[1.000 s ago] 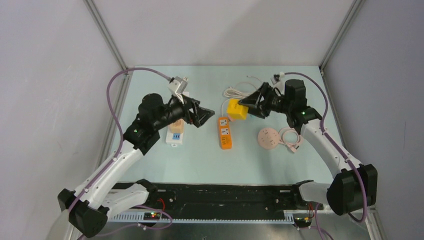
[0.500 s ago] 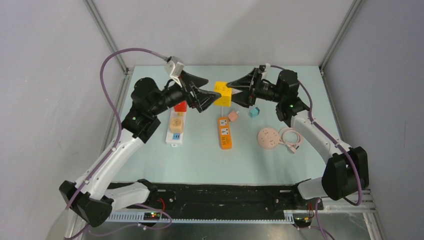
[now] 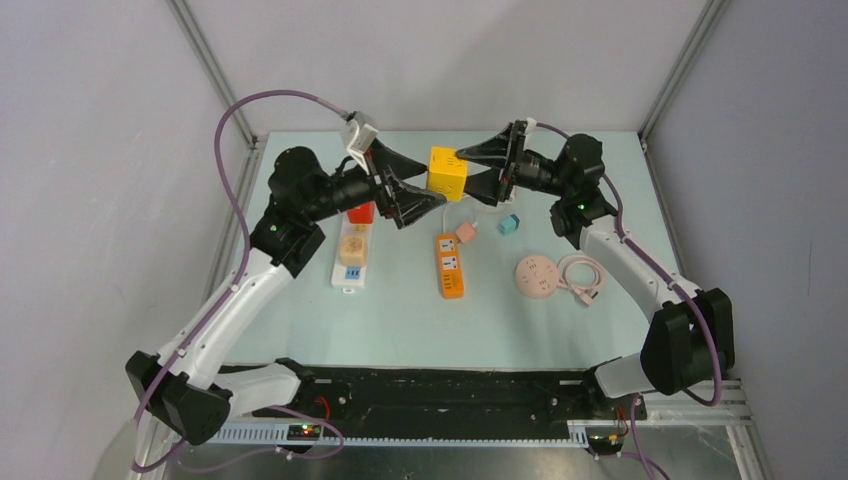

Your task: Insert the plug

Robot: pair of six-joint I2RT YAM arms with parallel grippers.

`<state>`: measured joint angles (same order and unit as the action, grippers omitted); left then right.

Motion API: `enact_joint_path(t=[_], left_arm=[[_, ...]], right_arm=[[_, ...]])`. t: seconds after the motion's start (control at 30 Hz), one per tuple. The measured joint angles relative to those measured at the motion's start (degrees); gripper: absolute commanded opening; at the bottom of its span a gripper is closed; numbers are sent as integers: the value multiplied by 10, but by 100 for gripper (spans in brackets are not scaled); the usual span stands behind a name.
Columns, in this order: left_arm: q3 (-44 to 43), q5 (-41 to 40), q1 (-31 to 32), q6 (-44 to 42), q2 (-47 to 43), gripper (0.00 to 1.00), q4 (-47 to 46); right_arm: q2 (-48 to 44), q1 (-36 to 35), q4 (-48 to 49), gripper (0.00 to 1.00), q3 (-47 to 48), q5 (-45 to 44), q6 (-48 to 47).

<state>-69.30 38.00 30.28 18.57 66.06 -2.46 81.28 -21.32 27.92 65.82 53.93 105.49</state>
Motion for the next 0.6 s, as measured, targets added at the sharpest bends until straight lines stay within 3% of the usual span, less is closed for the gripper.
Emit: enact_joint_path(t=[0.27, 0.5, 0.57, 0.6], left_arm=[[-21, 77, -20, 14, 40, 80, -2], [-20, 105, -22, 14, 44, 71, 0], [-19, 111, -24, 13, 44, 65, 0], [-19, 114, -24, 12, 44, 56, -1]], right_arm=[[8, -7, 11, 36, 0, 25, 14], [17, -18, 42, 36, 0, 36, 35], [17, -19, 42, 36, 0, 37, 38], [17, -19, 42, 36, 0, 40, 40]])
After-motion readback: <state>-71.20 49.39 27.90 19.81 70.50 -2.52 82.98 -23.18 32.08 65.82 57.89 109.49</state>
